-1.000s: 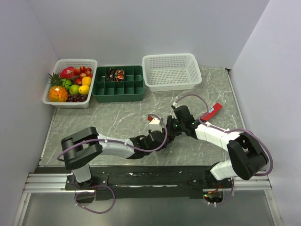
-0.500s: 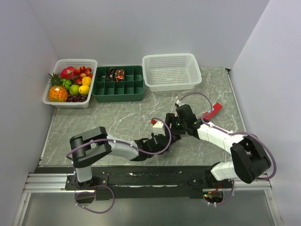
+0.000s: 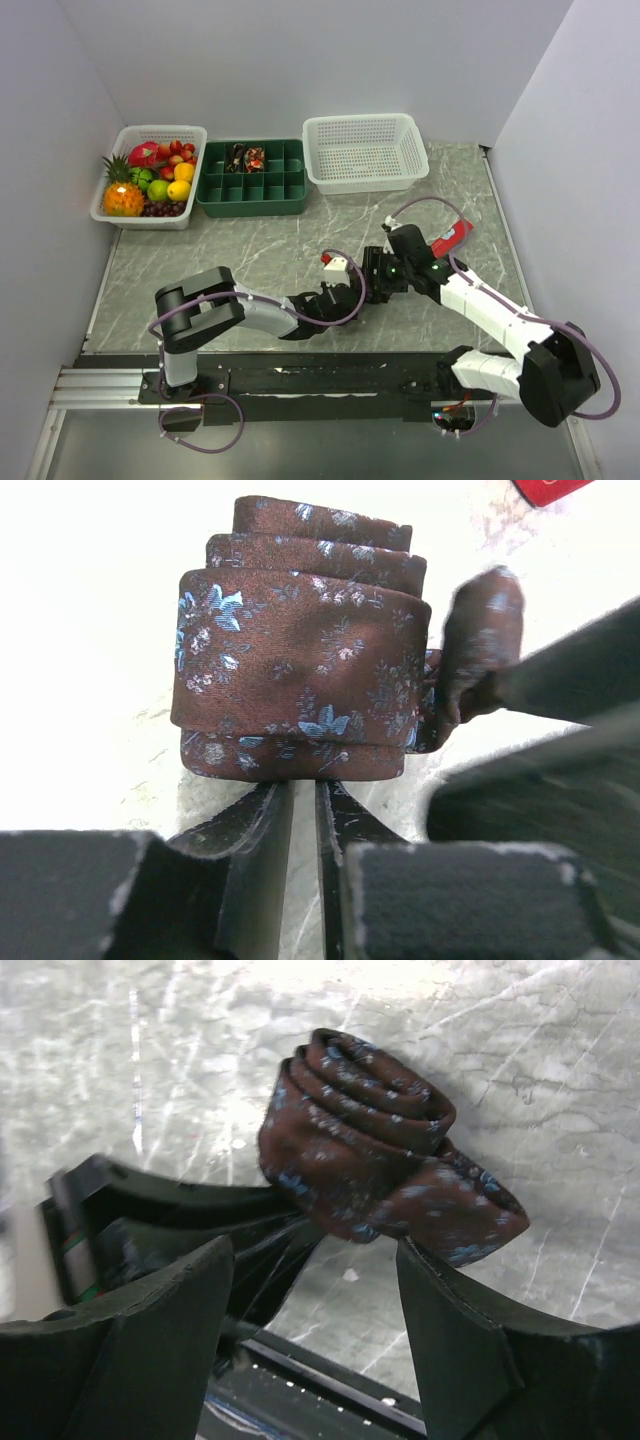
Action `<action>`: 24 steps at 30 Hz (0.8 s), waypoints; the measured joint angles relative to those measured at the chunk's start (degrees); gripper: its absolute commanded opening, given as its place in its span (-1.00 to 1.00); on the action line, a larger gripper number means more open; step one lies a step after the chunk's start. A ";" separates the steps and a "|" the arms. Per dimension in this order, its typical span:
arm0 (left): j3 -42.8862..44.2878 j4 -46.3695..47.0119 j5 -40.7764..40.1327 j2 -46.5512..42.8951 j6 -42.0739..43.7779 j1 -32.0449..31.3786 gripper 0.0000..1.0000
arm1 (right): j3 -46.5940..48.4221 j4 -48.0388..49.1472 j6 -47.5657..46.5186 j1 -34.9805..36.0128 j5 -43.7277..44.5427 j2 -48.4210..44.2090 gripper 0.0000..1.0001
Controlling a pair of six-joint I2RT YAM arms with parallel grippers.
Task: Roll the ties
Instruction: Roll the tie at the center of the board.
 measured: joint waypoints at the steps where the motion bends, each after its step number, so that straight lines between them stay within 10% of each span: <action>1: -0.02 0.00 -0.02 0.00 0.04 0.00 -0.53 | 0.04 -0.33 -0.07 0.00 -0.02 -0.66 0.43; 24: 2.43 -7.50 -2.47 -17.03 9.57 -0.15 -0.02 | -5.29 -11.76 2.03 -14.51 8.66 -16.31 0.39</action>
